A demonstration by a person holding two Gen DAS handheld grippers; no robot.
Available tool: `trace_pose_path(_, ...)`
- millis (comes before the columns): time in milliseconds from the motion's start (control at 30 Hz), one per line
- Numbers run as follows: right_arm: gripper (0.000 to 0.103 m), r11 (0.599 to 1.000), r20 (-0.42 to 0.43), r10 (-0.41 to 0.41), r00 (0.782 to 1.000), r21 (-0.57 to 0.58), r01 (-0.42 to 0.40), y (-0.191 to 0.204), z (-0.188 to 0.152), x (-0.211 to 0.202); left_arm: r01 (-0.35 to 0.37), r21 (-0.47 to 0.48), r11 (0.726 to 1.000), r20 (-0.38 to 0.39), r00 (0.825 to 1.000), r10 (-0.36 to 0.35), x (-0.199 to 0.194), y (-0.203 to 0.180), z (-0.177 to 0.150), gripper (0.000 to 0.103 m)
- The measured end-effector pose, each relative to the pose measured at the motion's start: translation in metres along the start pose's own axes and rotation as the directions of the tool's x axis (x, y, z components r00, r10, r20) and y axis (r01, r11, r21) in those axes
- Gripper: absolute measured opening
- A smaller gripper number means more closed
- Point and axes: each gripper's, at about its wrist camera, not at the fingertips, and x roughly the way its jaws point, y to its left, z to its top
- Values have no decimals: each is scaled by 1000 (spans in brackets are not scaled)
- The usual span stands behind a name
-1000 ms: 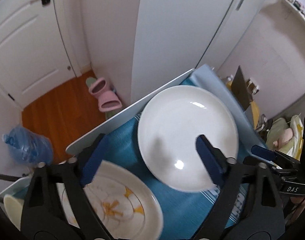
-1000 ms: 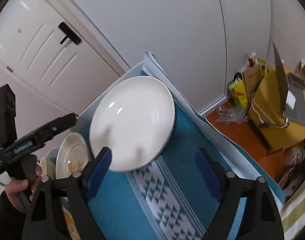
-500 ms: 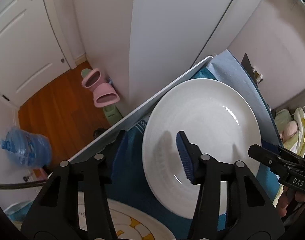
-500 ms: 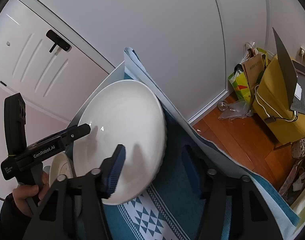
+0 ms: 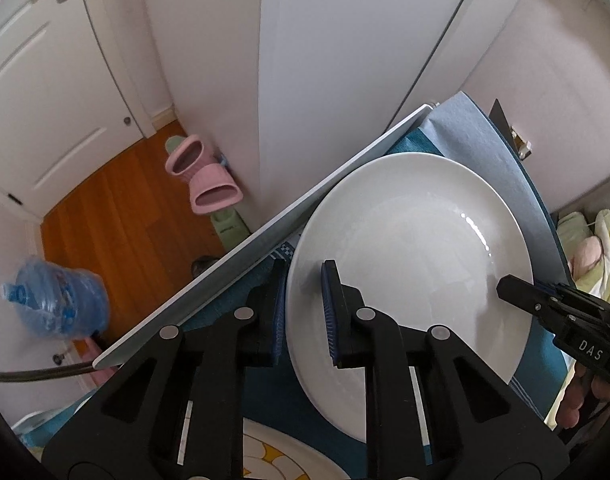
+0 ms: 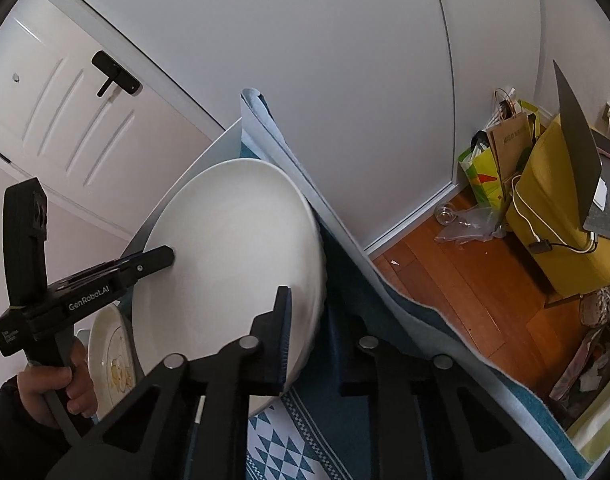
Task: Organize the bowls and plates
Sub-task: 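Lift the plain white plate with both grippers toward the yellow lion plate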
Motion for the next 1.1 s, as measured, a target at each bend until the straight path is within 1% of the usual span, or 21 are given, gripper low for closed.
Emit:
trace_pose_path(367,16,999,-16,35,999,-38,-36,-1,10,-9,-47,-11,999,23,999,47,-25,-14,-2,15)
trace_pose_path(533,16,995,-4,38,999,-96,-38,5,19,-26,-58,-45,997,61,996,61,-51,-21,-7,15)
trace_pose_path(667,16,988,-9,67,998,-142,-67,15,26,-44,-70,-91,993,93,993,78,-81,-23,-17,15)
trace_pose_path(767,16,979,-11,92,996,-182,-93,27,27,-62,-88,-133,987,121,987,104,-111,-24,-31,15)
trace_pose_path(867,16,970,-16,107,994,-219,-108,43,21,-80,-97,-169,981,150,981,123,-143,-22,-49,15)
trace_pose_path(1000,16,952,-22,142,990,-271,-143,66,1,-103,-116,-209,971,195,968,157,-188,-17,-83,15)
trace_pose_path(1100,16,936,-34,159,987,-312,-162,83,-21,-119,-126,-246,961,217,959,182,-219,-13,-116,15)
